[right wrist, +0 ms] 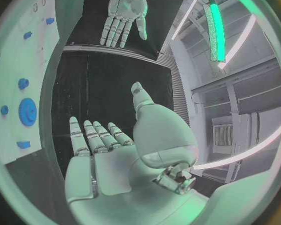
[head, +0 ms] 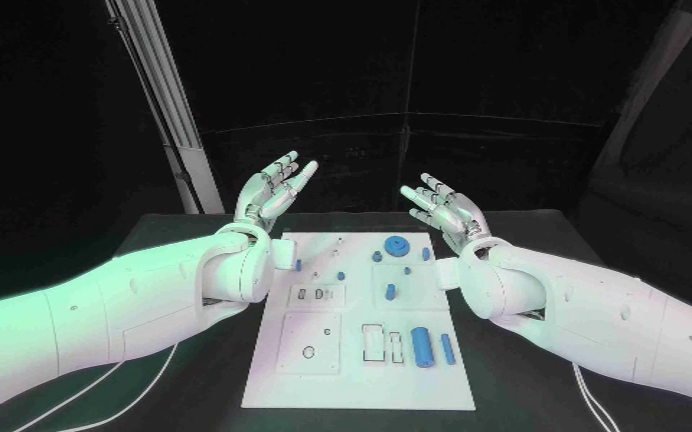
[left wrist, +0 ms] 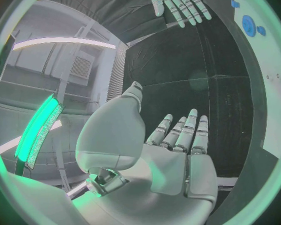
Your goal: Assemble the parts on the task board
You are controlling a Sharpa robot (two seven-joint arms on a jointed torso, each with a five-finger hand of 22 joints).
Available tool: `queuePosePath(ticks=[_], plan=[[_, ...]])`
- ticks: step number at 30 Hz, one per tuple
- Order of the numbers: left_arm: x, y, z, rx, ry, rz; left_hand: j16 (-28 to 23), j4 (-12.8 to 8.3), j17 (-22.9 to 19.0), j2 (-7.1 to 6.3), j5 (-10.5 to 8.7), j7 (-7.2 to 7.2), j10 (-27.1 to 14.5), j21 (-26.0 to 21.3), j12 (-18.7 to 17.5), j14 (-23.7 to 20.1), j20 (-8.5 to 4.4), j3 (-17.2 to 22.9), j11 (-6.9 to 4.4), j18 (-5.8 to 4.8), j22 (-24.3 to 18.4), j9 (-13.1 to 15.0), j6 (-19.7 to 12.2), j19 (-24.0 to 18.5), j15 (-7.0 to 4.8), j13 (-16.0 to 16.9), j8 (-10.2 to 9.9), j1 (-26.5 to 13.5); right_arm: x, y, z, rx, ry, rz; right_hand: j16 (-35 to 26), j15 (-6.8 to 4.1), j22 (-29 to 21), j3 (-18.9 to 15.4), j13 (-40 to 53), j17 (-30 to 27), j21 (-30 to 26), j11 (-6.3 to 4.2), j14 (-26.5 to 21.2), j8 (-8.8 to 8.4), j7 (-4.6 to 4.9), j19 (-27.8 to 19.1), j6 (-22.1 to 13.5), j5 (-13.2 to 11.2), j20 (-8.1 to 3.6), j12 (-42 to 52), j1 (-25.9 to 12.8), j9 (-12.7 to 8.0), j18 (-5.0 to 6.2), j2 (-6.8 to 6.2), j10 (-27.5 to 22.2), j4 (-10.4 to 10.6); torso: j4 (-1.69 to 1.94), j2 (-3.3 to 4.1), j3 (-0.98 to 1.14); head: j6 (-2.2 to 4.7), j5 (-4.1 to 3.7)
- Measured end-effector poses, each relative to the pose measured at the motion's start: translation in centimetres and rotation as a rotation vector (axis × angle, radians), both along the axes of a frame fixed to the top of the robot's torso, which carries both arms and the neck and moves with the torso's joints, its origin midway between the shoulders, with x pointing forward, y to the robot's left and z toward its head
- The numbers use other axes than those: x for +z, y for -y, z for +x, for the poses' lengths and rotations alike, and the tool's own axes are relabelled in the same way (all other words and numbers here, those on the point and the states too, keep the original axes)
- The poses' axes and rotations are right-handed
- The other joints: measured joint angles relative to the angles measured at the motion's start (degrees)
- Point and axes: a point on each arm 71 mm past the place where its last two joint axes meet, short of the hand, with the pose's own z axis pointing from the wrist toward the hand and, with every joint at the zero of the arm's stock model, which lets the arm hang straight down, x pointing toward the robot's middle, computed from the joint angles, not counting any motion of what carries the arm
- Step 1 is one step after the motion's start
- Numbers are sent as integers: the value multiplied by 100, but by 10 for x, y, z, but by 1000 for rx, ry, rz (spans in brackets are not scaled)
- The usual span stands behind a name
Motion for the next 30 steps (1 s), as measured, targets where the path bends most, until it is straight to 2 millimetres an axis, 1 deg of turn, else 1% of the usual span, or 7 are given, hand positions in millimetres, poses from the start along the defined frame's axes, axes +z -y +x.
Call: queuePosePath(ticks=[4,8,11,15,18,25,30], plan=[[1,0,1,-18,8,-26,36,1,25,53,6,4,135,27,1,168,43,0,44,2,17,11,109,61,42,12,0,72,-3,-4,3,80,-5,-4,144,52,57,67,52,56,109,82,546,82,16,331,331,0,21,111,283,42,91,27,464,-118,0,1,0,0,-1],[1,1,1,-28,11,-42,150,-19,73,131,6,26,507,112,65,559,43,-20,131,3,59,41,417,328,89,42,65,150,-6,-7,3,144,-12,-13,439,-3,210,159,158,157,437,77,1874,291,82,1322,1265,29,14,379,616,154,323,58,1734,-336,-1,1,0,0,-1],[2,-11,0,-26,15,-47,341,-104,150,259,6,66,1167,294,166,1215,35,-64,197,4,148,102,1077,940,106,90,189,216,-7,6,8,146,30,-93,577,-86,281,210,192,191,638,16,2602,423,133,1888,1913,30,-3,516,773,218,449,66,2464,-464,0,47,-12,-44,-5],[2,-30,-1,-12,18,-43,562,-262,214,392,6,166,2504,575,353,1949,20,-161,87,12,269,142,1859,2024,-31,177,282,300,0,29,15,137,117,-232,670,-226,324,297,197,194,859,-90,3487,551,230,2584,2831,46,-66,589,918,267,581,103,3321,-637,20,135,-26,-53,-30],[3,-24,-6,-43,16,-58,730,-394,253,448,6,250,3311,760,502,2468,4,-231,-23,194,328,157,2407,2647,-184,201,310,355,6,25,15,167,179,-299,705,-340,325,361,202,201,996,-172,4059,571,325,3042,3424,66,-149,589,973,273,671,107,3845,-770,43,207,-32,-26,-44],[7,-27,-15,-84,19,-77,834,-789,259,605,6,425,3791,860,511,3090,-64,-243,-147,271,314,171,3171,3301,-369,190,310,512,26,27,23,213,315,-465,709,-566,325,526,202,219,1211,-323,4986,582,496,3780,4234,66,-357,548,987,272,670,118,4666,-1033,105,351,-55,-26,-85],[11,-28,-25,-115,18,-95,834,-943,243,632,51,484,3934,819,511,3252,-111,-182,-189,270,266,171,3327,3444,-407,190,310,540,44,25,31,245,386,-587,765,-720,357,639,211,272,1388,-426,5513,553,457,4188,4577,95,-512,500,987,272,669,118,5107,-1146,148,505,-80,22,-171]])
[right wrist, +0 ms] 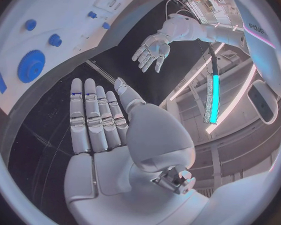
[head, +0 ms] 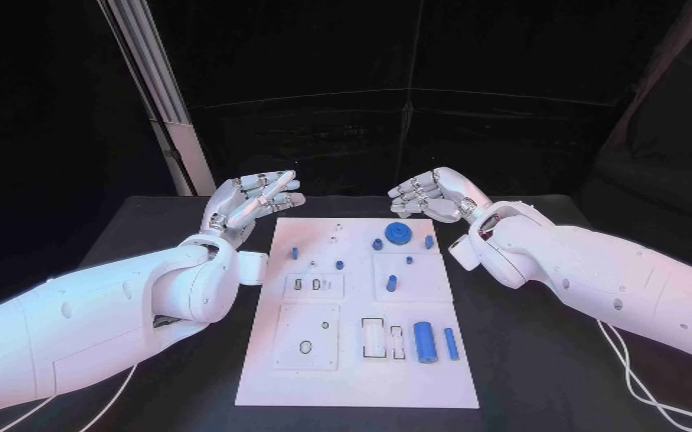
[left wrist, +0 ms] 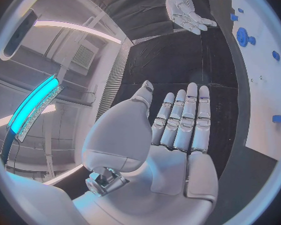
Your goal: Assemble the parts on the task board
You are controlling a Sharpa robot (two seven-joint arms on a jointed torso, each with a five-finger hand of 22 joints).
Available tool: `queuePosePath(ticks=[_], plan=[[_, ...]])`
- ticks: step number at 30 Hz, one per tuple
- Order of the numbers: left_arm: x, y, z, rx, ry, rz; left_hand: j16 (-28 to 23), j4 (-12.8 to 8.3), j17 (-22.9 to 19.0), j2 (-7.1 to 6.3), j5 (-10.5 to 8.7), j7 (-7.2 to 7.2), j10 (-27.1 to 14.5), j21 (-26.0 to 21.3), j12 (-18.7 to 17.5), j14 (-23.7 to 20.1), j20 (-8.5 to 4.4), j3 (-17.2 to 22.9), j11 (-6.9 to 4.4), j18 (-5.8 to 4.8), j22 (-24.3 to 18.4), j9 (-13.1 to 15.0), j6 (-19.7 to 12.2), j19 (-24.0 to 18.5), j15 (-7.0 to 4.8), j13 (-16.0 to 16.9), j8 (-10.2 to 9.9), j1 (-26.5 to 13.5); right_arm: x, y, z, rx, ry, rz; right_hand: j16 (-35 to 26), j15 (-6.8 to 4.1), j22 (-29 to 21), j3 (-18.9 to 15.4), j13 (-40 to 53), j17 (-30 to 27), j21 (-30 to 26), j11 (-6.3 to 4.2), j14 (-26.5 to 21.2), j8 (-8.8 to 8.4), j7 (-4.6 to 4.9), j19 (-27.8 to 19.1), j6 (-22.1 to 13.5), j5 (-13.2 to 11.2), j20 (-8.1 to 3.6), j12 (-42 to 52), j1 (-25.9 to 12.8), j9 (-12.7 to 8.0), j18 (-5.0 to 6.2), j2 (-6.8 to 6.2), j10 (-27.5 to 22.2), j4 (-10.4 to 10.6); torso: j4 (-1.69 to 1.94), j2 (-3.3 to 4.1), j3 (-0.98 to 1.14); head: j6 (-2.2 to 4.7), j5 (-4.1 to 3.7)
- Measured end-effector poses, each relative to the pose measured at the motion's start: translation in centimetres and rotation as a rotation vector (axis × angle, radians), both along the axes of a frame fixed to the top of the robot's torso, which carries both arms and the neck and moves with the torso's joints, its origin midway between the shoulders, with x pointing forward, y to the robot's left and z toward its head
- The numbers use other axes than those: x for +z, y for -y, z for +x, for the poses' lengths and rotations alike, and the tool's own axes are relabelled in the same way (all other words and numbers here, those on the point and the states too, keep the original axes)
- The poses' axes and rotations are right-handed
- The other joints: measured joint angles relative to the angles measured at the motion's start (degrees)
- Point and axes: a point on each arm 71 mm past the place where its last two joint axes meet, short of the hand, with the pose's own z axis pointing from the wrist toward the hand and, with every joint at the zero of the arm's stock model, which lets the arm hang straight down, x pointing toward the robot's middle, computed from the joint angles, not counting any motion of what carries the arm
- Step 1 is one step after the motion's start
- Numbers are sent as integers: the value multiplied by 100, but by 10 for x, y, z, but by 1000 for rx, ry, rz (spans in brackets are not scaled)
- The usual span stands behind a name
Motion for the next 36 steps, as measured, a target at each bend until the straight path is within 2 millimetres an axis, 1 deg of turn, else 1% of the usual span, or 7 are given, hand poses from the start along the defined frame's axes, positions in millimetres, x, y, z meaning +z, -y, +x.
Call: queuePosePath(ticks=[4,7,9,11,15,24,36], plan=[[4,4,-10,-36,-3,-20,0,-39,0,17,0,10,58,0,0,52,-17,-8,-17,0,-17,0,51,58,-11,0,0,-17,13,-5,3,17,46,-117,108,-123,75,40,8,76,200,-87,416,-6,-52,322,202,0,-144,-35,38,0,0,-38,267,-40,36,111,-23,15,-73],[6,8,-17,-61,-5,-34,0,-55,0,23,0,10,78,0,0,52,3,-24,3,0,-18,0,52,78,-11,0,0,-23,21,-8,5,18,79,-211,285,-268,190,59,15,212,470,-177,890,-32,-118,679,347,0,-294,-37,83,0,0,-83,484,-58,71,198,-43,45,-118],[8,10,-20,-74,-6,-42,0,-55,0,23,0,10,78,0,0,52,3,-24,3,0,-22,0,52,78,-11,0,0,-23,24,-11,6,17,98,-276,792,-495,455,95,31,593,1039,-332,1469,-128,-221,1310,527,0,-548,-131,65,0,-1,-263,800,-67,91,247,-52,60,-136],[9,12,-22,-84,-6,-47,0,-55,0,23,0,10,78,0,0,52,3,-24,3,-1,-22,-1,52,78,-11,0,0,-23,25,-13,6,18,113,-330,1185,-553,592,98,31,878,1315,-370,1592,-196,-241,1507,548,0,-637,-203,1,-1,-1,-331,856,-63,109,300,-58,74,-150],[10,16,-24,-102,-6,-56,0,-55,0,23,0,10,99,-18,0,51,-15,-24,-18,-1,-26,-1,52,97,-11,1,0,-23,27,-20,7,27,156,-447,1479,-572,696,158,26,1121,1496,-319,1610,-239,-242,1525,547,105,-656,-239,-11,-1,-1,-353,797,-64,137,394,-66,98,-175],[10,22,-23,-126,-8,-67,0,-70,1,21,0,31,98,-26,0,92,-15,-39,-17,-2,-33,-1,73,96,-10,1,-24,-24,27,-33,5,57,252,-652,2546,-572,1086,432,24,1935,2162,-339,1610,-239,-241,1545,547,38,-676,-238,-138,-1,-1,-515,595,-30,194,549,-67,181,-222],[9,24,-22,-136,-11,-70,0,-70,-5,0,0,31,98,-26,0,91,-14,-39,-17,-3,-37,-2,73,96,-10,1,-23,-45,25,-39,4,77,268,-769,4135,-551,1497,660,19,3474,2815,-329,1630,-239,-257,1430,487,-28,-644,-238,-217,-2,-1,-590,443,11,250,648,-73,152,-277]])
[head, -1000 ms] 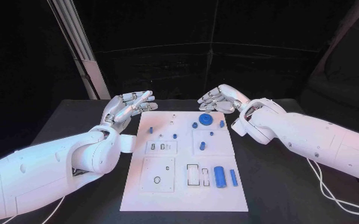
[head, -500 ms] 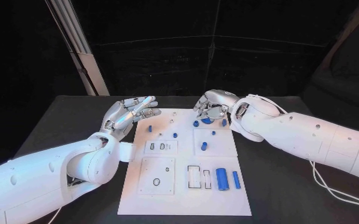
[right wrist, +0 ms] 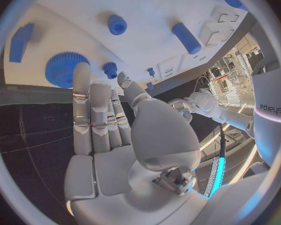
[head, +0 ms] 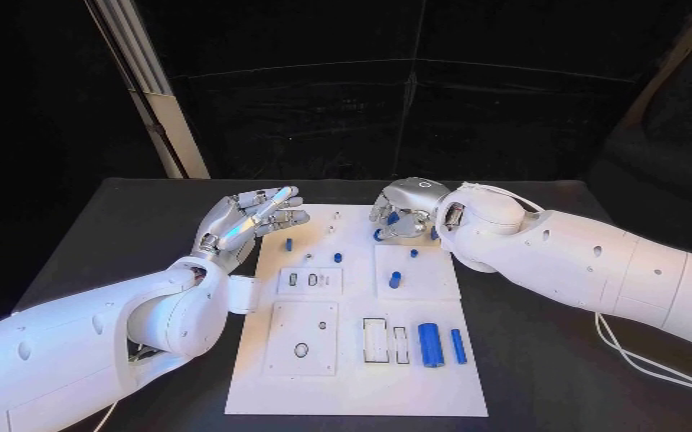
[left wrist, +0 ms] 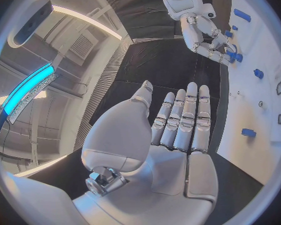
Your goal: Assemble the parts on the task board
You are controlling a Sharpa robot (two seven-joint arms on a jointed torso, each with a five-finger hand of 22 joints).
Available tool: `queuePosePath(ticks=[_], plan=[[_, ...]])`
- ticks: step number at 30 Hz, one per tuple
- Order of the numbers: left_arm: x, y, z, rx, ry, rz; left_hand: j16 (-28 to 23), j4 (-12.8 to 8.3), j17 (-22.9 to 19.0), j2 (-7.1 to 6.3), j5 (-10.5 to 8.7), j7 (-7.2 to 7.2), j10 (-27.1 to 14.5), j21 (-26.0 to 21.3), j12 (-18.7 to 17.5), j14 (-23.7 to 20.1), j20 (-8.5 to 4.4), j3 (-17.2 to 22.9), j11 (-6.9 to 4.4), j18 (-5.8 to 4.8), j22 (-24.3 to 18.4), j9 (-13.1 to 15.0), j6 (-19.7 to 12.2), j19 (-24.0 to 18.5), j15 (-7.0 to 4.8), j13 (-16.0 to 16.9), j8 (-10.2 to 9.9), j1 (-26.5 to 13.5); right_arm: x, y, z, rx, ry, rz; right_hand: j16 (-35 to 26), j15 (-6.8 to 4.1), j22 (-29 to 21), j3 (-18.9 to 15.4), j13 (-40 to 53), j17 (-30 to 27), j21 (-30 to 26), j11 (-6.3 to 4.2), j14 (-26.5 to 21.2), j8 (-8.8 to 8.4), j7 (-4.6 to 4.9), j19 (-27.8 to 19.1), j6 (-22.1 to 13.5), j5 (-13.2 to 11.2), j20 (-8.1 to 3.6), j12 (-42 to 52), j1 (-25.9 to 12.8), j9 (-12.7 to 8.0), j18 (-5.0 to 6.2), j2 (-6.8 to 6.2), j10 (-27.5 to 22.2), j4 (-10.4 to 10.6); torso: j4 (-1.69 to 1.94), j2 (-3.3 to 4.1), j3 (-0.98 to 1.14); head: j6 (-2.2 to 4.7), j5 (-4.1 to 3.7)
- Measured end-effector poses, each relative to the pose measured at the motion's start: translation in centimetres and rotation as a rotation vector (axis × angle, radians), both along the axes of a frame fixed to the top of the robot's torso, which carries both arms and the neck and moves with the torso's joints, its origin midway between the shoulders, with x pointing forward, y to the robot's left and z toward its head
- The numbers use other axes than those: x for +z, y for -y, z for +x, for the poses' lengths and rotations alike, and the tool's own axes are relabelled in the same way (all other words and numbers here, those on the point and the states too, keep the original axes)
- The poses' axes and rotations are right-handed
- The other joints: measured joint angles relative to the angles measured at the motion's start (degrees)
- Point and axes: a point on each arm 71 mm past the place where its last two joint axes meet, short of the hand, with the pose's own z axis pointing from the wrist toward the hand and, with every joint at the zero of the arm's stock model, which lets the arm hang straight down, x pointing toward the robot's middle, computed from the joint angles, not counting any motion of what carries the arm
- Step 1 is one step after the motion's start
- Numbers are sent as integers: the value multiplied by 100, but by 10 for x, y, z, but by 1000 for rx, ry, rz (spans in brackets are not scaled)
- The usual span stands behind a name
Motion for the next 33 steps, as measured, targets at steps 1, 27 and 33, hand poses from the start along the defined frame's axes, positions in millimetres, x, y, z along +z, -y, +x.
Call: queuePosePath(ticks=[1,27,33], plan=[[0,0,0,0,0,0,0,0,0,0,0,0,0,0,0,0,0,0,0,0,0,0,0,0,0,0,0,0,0,0,0,0,-2,-8,123,0,36,32,0,123,58,0,0,0,0,-12,0,0,10,0,-25,0,0,11,0,-3,3,5,0,-4,-3],[-1,-1,1,-5,-12,4,-23,-16,-12,24,0,0,0,-40,-28,-1,0,-16,0,-2,-20,-1,0,0,0,1,-26,-23,-5,-2,3,-5,-45,-75,1203,0,1049,980,-5,1178,1121,-23,-1,-7,-41,-195,251,-534,50,1,-3,0,-1,164,108,72,11,88,35,28,-3],[-2,-1,1,-4,-15,5,-23,-16,-12,23,0,0,0,-40,-28,-1,0,-16,0,-2,-20,-1,0,0,0,0,-26,-23,-3,-3,1,-6,-19,-54,1419,0,1406,1227,1,1414,1429,-62,-1,15,-70,-131,386,-589,50,17,-28,0,0,185,250,231,7,98,42,24,6]])
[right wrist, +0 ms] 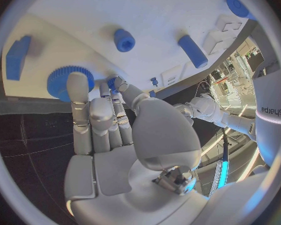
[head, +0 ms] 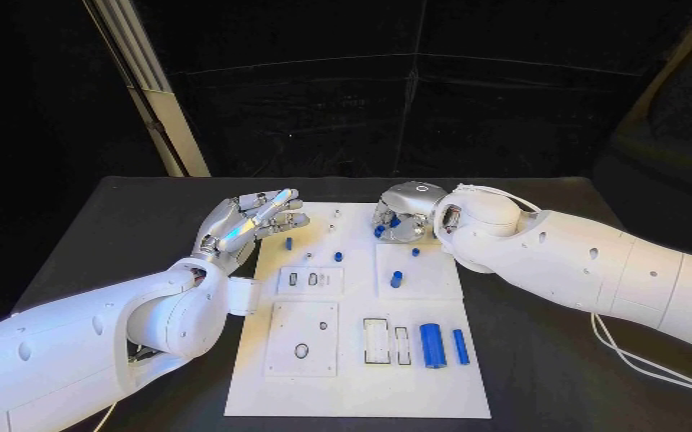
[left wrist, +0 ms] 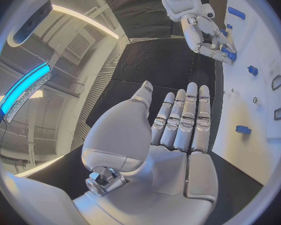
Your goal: Assemble the parts on the task board
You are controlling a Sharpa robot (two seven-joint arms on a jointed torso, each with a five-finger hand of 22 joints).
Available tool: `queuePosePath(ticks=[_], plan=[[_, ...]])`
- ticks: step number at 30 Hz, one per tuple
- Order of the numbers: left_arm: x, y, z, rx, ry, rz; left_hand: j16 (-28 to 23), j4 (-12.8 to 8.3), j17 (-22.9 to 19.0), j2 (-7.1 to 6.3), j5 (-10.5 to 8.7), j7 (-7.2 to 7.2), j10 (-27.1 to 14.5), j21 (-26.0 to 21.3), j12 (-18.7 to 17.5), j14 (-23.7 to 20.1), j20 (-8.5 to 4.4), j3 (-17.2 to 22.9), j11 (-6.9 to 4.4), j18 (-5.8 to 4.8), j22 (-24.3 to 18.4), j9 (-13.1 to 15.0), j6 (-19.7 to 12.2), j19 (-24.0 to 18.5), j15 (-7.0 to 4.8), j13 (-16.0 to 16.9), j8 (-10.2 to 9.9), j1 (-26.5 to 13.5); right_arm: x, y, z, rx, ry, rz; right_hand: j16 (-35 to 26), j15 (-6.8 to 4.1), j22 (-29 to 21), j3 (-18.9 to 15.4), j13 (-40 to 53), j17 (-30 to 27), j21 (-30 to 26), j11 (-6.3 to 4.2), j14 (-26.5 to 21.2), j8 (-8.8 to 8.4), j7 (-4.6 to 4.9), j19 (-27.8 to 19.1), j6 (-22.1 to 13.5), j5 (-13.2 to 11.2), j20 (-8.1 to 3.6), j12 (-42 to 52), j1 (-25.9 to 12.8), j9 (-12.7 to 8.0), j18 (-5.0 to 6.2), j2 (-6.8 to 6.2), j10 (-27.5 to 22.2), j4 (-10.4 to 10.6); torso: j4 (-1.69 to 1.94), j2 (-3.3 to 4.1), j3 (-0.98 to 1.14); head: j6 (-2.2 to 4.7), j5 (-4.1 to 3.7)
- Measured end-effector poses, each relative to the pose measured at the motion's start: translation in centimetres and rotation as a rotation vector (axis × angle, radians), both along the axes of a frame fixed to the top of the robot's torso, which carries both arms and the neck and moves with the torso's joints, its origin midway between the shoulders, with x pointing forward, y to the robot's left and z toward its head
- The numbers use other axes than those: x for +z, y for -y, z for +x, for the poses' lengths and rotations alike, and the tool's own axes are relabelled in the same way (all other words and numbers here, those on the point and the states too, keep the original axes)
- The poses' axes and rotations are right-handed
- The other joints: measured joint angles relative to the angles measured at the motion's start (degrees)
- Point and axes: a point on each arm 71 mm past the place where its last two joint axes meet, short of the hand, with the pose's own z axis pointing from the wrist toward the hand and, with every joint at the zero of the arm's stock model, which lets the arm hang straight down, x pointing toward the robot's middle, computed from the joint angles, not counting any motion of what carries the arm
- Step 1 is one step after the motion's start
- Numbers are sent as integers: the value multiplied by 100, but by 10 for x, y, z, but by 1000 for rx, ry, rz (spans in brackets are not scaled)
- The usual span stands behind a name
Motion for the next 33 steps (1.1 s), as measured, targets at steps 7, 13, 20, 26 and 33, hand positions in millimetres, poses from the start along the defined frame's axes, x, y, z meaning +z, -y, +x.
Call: queuePosePath(ticks=[7,13,20,26,33], plan=[[-1,-2,1,6,-5,4,-26,-16,0,0,0,0,0,0,-21,0,20,-16,0,-1,-7,0,0,20,0,0,0,0,7,-2,-2,-4,55,65,86,0,97,157,2,69,106,0,0,0,-7,0,7,-10,0,1,-137,2,0,-94,0,157,0,12,4,21,17],[-1,-2,1,10,-9,5,-26,-32,1,0,0,0,0,-27,-21,0,20,0,0,-1,-6,0,0,20,0,0,0,0,13,-9,-1,-7,86,113,115,0,130,235,2,94,137,0,0,-2,-7,0,7,-11,0,1,-166,22,0,-124,0,235,4,23,3,46,40],[-1,-1,1,9,-14,4,-26,-32,1,0,0,0,0,-26,-21,0,20,0,0,-1,-6,0,0,20,0,0,0,0,17,-22,10,-26,115,151,149,0,156,273,2,107,160,0,0,-5,-8,0,6,-11,0,2,-196,15,0,-154,0,273,17,40,1,52,54],[-1,2,1,5,-16,2,-26,-32,-4,0,0,0,0,-26,-21,0,20,0,0,-2,-5,0,0,20,0,0,0,0,19,-31,20,-38,126,164,149,0,164,321,2,119,199,0,0,-16,-8,-22,4,-29,22,1,-217,-1,0,-180,-1,321,57,62,-14,64,4],[-1,3,1,2,-18,-1,-26,-32,-4,0,0,0,0,-26,-21,0,20,0,0,-1,-5,0,0,20,0,0,0,0,18,-42,27,-40,128,168,177,0,176,344,2,122,199,0,0,-21,-8,-22,3,-30,22,2,-193,-1,0,-216,-1,344,96,88,-29,66,-21]])
